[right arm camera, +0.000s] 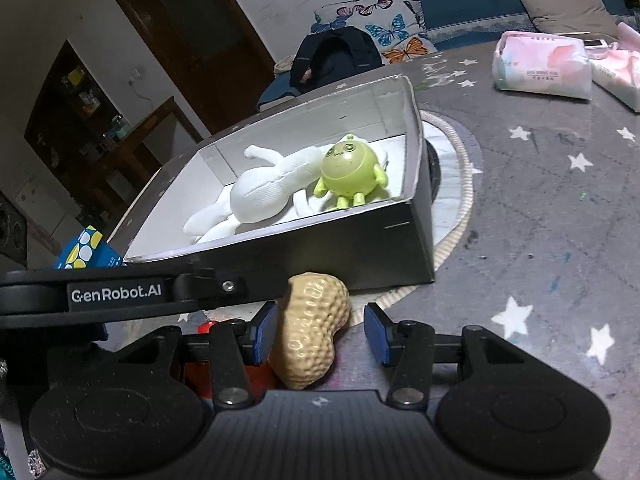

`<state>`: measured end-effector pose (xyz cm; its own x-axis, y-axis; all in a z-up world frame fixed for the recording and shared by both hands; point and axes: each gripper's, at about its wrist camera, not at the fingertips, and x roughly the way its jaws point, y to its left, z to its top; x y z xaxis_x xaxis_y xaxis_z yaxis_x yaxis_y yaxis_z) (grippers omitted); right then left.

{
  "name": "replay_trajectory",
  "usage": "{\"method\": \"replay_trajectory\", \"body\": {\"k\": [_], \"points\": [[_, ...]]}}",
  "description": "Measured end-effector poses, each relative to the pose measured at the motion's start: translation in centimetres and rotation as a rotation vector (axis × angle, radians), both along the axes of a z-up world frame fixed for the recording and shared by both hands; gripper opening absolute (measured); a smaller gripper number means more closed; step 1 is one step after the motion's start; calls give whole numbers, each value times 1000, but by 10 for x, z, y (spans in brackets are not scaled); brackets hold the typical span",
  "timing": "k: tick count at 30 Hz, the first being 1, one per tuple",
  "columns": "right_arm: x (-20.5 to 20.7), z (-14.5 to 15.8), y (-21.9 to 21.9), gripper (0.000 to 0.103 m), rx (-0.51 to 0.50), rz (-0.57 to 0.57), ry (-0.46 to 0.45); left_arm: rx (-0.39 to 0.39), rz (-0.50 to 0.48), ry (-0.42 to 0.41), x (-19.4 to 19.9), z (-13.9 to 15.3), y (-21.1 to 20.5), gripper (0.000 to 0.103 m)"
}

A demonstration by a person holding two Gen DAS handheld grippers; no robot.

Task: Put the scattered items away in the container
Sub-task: 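Grasp the tan peanut-shaped toy with the right tool, then carry the peanut toy with the right tool into the box beside the alien, release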

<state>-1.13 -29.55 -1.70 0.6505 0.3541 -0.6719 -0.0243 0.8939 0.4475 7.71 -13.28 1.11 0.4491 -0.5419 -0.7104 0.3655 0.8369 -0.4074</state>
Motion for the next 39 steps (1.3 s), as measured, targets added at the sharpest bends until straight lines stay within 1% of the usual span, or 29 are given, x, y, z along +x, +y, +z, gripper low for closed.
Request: {"method": "replay_trajectory", "body": {"k": [3, 4, 7, 12, 18, 22, 26, 29, 32, 35, 39], "points": [[2, -1, 3, 47, 1, 9, 1, -4, 1, 8, 3, -2, 0, 25], [2, -2, 4, 44, 2, 10, 2, -5, -1, 12, 4, -3, 0, 26], [5, -4, 3, 43, 13, 8, 8, -14, -10, 21, 6, -5, -2, 29], [7, -5, 4, 41, 15, 10, 12, -32, -29, 27, 6, -7, -4, 29], [0, 1, 6, 41, -18, 19, -5, -35, -49, 4, -2, 0, -5, 27], [-11, 17, 8, 41, -63, 34, -51, -60, -61, -35, -12, 13, -4, 27], [-17, 42, 10, 41, -111, 48, -117, -89, -63, -103, -20, 36, -3, 27], [-14, 61, 12, 41, -143, 67, -164, -114, -48, -156, -21, 53, -1, 27], [-2, 78, 18, 41, -187, 97, -213, -132, -22, -196, -13, 65, 2, 27], [16, 87, 27, 41, -231, 130, -243, -146, 9, -209, 3, 70, 6, 27], [40, 86, 38, 41, -270, 176, -248, -158, 53, -187, 26, 64, 15, 27]]}}
